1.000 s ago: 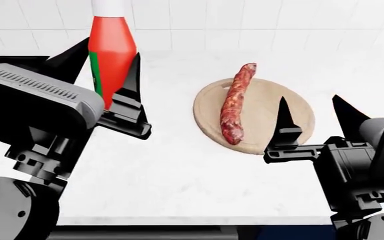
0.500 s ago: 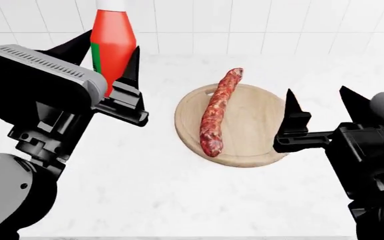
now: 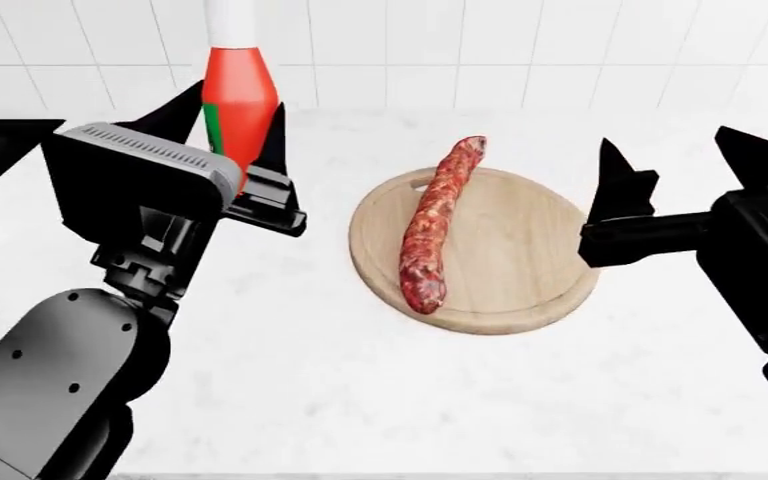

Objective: Pick the salami from the plate and place it on the cutting board. Then pick the condiment bottle from the cabinet and place it next to the cutting board.

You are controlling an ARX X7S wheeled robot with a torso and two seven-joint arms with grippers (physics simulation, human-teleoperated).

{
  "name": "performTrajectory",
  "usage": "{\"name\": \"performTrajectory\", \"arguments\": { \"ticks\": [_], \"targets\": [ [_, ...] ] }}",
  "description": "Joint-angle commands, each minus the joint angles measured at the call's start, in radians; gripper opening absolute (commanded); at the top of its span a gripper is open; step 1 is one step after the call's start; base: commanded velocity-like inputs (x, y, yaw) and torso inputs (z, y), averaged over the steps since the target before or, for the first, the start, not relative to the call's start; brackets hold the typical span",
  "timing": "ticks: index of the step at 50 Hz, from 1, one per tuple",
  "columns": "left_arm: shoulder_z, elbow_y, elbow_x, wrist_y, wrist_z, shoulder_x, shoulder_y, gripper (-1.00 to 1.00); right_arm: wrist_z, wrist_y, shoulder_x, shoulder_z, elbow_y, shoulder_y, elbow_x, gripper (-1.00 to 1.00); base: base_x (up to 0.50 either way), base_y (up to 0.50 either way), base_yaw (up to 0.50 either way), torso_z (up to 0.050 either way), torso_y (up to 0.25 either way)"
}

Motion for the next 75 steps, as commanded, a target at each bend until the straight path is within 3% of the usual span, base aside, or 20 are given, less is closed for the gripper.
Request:
{"name": "performTrajectory", "arguments": {
  "ticks": [1, 39, 75],
  "targets": [
    [0.046, -0.087, 0.106, 0.221, 0.041, 0.023, 0.108, -1.00, 0.002, 0.025, 0.006, 0.004, 0.004, 0.026, 0.030, 1.00, 0.00, 0.00, 0.00, 0.000, 0.000],
    [0.119, -0.262, 0.235, 0.565, 0.066, 0.081, 0.282, -1.00, -0.002, 0.019, -0.002, 0.002, 0.000, 0.000, 0.014, 1.00, 0.00, 0.00, 0.00, 0.000, 0.001],
    [0.167, -0.386, 0.231, 0.646, 0.079, 0.161, 0.271, -1.00, -0.006, 0.014, -0.003, 0.005, 0.004, -0.018, 0.008, 1.00, 0.00, 0.00, 0.00, 0.000, 0.000]
  ]
}}
